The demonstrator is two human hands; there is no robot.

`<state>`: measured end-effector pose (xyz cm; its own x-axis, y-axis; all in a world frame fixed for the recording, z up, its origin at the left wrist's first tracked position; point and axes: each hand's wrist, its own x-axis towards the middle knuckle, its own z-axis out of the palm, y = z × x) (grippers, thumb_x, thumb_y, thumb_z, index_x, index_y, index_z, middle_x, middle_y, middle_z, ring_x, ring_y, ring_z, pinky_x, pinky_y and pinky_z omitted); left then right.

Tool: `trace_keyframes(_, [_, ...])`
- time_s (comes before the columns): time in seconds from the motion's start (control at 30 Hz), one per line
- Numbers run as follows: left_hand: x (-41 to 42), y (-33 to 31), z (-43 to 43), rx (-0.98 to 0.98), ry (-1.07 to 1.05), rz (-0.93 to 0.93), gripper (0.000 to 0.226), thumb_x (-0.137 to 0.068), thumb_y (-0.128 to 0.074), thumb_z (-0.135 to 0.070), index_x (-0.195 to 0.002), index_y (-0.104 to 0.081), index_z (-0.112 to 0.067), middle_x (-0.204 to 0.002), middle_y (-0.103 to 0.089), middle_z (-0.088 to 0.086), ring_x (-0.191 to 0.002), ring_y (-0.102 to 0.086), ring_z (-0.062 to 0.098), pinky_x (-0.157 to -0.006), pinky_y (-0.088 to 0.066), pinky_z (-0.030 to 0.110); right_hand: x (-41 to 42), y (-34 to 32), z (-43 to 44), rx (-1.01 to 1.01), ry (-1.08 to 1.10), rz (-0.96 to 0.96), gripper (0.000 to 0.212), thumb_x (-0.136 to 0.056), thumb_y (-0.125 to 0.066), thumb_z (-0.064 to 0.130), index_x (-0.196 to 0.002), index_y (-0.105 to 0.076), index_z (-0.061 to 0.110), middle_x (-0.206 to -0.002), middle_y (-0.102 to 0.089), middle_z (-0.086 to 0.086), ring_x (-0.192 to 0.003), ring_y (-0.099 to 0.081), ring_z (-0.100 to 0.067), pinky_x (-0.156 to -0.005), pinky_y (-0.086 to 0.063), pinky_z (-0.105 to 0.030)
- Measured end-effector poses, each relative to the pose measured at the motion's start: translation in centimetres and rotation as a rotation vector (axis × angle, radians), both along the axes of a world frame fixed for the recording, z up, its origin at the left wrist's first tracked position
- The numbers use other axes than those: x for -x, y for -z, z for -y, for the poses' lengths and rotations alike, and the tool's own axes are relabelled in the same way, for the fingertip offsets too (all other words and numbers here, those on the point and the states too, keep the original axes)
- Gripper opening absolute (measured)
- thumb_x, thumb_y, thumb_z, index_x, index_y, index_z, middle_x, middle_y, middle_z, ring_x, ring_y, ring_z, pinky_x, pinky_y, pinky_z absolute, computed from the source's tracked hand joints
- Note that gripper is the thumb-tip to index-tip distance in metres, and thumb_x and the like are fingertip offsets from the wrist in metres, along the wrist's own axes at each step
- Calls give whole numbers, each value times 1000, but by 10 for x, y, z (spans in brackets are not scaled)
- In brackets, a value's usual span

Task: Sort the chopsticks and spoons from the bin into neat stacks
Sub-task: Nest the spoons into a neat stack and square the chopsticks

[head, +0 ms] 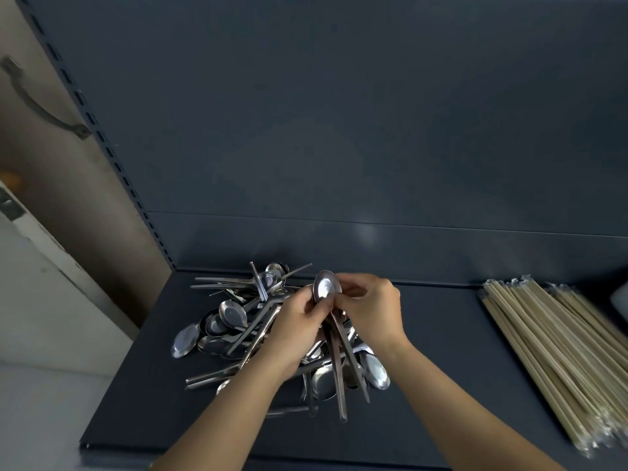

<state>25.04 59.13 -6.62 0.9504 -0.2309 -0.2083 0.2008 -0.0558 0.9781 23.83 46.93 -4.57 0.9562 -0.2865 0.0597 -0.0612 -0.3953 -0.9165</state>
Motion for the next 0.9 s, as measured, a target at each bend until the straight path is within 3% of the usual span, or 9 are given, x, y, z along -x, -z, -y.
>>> trace_keyframes(0.1, [-1, 1, -4, -45, -34, -38, 10, -94, -56, -21, -96, -66, -23, -86, -69, 6, -78, -66, 22, -68, -52, 37, -2, 1, 11, 43, -89, -33, 18, -79, -74, 14, -96, -75, 20, -82, -71, 14, -74, -65, 5, -69, -45, -3])
trace_keyframes(0.17, [-2, 4, -10, -86, -51, -52, 12, -96, -52, -21, -101, -63, -21, -86, -69, 4, -76, -65, 19, -67, -51, 36, 0, 9, 28, 118, -72, -80, 22, -81, -73, 19, -103, -73, 16, -89, -69, 9, -81, -64, 1, -70, -42, 0])
trace_keyframes(0.23, [-2, 8, -16, -83, -64, -89, 13, -97, -49, -22, -104, -60, -24, -94, -70, 3, -80, -64, 21, -74, -53, 42, 6, 22, 46, 243, -77, -177, 25, -82, -72, 19, -106, -71, 16, -96, -69, 6, -90, -63, -8, -72, -41, -5])
trace_keyframes(0.33, [-1, 9, -21, 64, -119, -214, 18, -99, -45, -16, -113, -55, -20, -104, -69, 8, -73, -56, 14, -59, -53, 29, 21, 43, 64, 385, -112, -350, 28, -83, -70, 19, -110, -68, 17, -106, -66, 3, -97, -59, -11, -79, -41, -18])
trace_keyframes(0.4, [-1, 11, -22, 90, -134, -242, 18, -100, -44, -14, -114, -54, -18, -106, -67, 11, -73, -54, 12, -57, -52, 25, 27, 55, 69, 429, -143, -394, 31, -82, -71, 23, -112, -67, 20, -109, -61, 3, -101, -59, -14, -81, -43, -21])
trace_keyframes(0.6, [5, 12, -14, 2, -55, -196, 18, -99, -44, -14, -113, -56, -15, -98, -69, 6, -72, -62, 13, -57, -51, 21, 36, 75, 70, 470, -253, -387, 45, -75, -70, 10, -118, -64, 22, -107, -49, 9, -98, -54, -10, -84, -44, -19])
trace_keyframes(0.8, [8, 8, -9, -52, 3, -162, 16, -99, -44, -13, -107, -58, -13, -93, -71, 6, -65, -58, 13, -52, -44, 19, 33, 82, 72, 495, -253, -337, 50, -77, -69, 13, -124, -60, 25, -110, -54, 4, -108, -51, -18, -87, -44, -27])
trace_keyframes(0.9, [9, 6, -10, -71, 8, -139, 17, -100, -44, -15, -106, -60, -15, -94, -71, 4, -66, -58, 11, -53, -45, 20, 32, 86, 73, 460, -233, -334, 43, -78, -69, 12, -120, -64, 22, -107, -56, 2, -106, -52, -18, -84, -39, -22])
